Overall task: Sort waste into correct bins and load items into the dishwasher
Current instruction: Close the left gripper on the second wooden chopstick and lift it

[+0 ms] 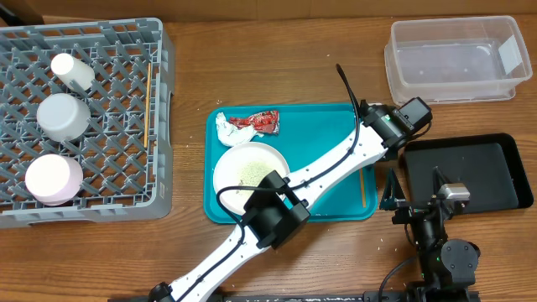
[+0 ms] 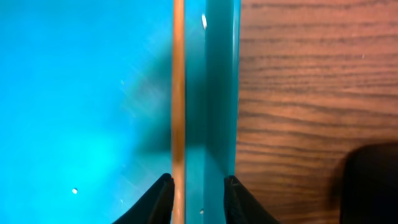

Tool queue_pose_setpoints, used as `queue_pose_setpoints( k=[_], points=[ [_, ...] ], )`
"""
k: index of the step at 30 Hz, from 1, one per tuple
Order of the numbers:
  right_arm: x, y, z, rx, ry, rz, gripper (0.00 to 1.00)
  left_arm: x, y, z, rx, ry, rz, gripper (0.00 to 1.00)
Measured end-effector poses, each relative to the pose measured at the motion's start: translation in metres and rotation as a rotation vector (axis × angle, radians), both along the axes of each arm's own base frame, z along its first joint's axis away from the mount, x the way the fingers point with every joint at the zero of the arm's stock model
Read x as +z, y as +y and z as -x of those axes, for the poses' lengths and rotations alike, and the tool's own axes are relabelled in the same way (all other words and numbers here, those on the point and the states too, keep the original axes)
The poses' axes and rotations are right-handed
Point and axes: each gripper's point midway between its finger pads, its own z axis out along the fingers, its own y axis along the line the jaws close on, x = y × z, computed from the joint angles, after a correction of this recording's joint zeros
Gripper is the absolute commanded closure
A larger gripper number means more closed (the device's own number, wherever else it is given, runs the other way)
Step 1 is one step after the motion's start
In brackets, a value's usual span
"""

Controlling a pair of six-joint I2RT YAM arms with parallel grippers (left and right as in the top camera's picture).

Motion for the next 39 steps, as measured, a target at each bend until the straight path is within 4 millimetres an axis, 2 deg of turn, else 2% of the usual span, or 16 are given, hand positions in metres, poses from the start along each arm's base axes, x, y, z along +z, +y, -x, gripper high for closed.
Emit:
queue_pose_setpoints(
  k=[7, 15, 23, 26, 28, 29, 30, 35, 39],
  points=[
    [0.000, 0.000, 0.000, 0.000, 0.000, 0.000, 0.00, -0.005, 0.006, 0.003, 0.001, 0.018, -0.027, 0.71],
    [0.000, 0.000, 0.000, 0.000, 0.000, 0.000, 0.00, -0.008, 0.017, -0.005, 0.025, 0.025, -0.041, 0.69],
    [0.000, 0.000, 0.000, 0.000, 0.000, 0.000, 0.00, -0.024, 0.019, -0.004, 0.026, 0.037, -0.064, 0.71],
    [0.000, 0.000, 0.000, 0.000, 0.000, 0.000, 0.00, -0.023, 0.017, -0.005, 0.025, 0.032, -0.059, 0.71],
    [0.000, 0.000, 0.000, 0.000, 0.000, 0.000, 0.00, -0.023, 0.015, -0.007, 0.027, 0.027, -0.052, 0.81],
    [0.000, 0.000, 0.000, 0.000, 0.000, 0.000, 0.00, -0.023, 0.016, -0.007, 0.029, 0.027, -0.052, 0.91],
    [0.000, 0.000, 0.000, 0.000, 0.000, 0.001, 0.00, -0.023, 0.016, -0.007, 0.029, 0.026, -0.053, 0.96],
    [0.000, 0.000, 0.000, 0.000, 0.000, 0.000, 0.00, -0.022, 0.018, -0.007, 0.001, 0.027, -0.067, 0.96],
    [0.000, 0.000, 0.000, 0.000, 0.000, 0.000, 0.00, -0.016, 0.035, -0.003, -0.048, 0.062, -0.127, 0.96]
  ],
)
